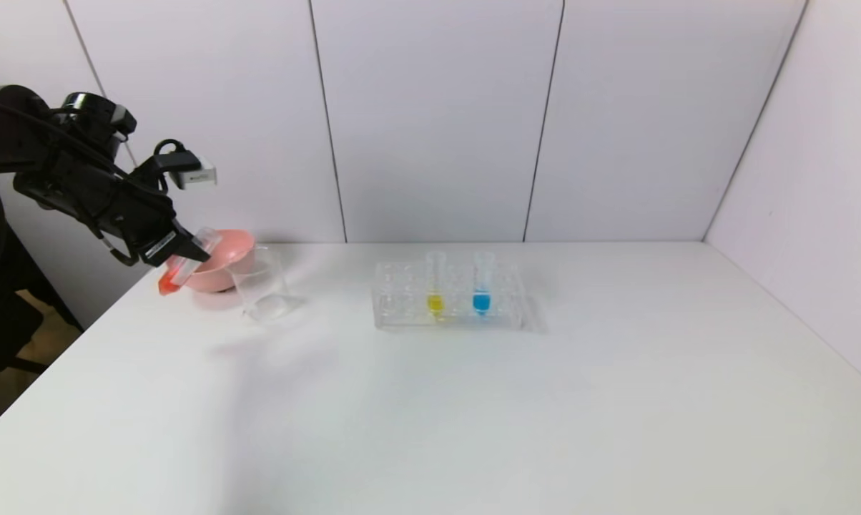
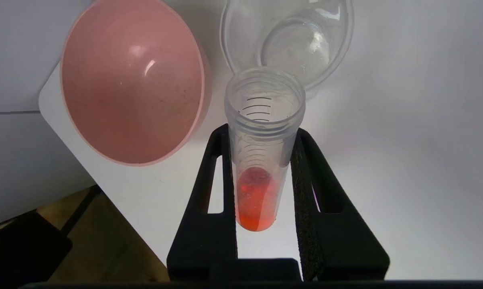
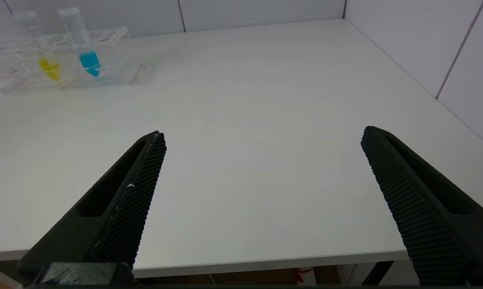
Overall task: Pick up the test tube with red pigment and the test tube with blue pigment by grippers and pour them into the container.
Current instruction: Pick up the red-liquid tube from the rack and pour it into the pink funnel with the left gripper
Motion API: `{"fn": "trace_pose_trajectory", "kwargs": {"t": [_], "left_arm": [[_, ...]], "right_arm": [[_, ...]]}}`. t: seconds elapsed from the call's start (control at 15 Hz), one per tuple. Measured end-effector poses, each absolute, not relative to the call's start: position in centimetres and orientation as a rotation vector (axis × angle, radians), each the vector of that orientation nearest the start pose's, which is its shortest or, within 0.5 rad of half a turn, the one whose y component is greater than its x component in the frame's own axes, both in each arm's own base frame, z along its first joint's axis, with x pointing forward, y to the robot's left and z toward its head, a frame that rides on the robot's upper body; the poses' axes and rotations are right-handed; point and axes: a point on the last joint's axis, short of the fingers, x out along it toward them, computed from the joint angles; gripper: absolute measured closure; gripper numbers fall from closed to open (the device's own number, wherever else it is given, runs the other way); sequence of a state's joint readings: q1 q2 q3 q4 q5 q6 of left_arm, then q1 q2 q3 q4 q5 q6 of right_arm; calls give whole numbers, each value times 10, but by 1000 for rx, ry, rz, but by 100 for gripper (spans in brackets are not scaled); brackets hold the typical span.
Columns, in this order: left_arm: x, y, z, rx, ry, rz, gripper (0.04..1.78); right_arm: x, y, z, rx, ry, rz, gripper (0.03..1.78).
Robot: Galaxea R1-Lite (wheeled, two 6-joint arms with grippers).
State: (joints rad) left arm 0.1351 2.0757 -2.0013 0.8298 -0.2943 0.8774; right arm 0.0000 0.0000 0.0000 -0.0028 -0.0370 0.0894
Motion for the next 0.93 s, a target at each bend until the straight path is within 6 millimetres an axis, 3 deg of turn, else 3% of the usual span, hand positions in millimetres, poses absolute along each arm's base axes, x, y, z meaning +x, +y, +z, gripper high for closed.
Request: {"fn": "trace_pose_trajectory", "kwargs": {"t": [0.4,0.93], "left_arm": [[408,32,238,790,678,-484,140],[413,19,233,1019,730,-450,140]], "right_arm": [[-23,-1,76,90,-4,-37,4],[-23,-1,76,89,-4,-37,4]]}}
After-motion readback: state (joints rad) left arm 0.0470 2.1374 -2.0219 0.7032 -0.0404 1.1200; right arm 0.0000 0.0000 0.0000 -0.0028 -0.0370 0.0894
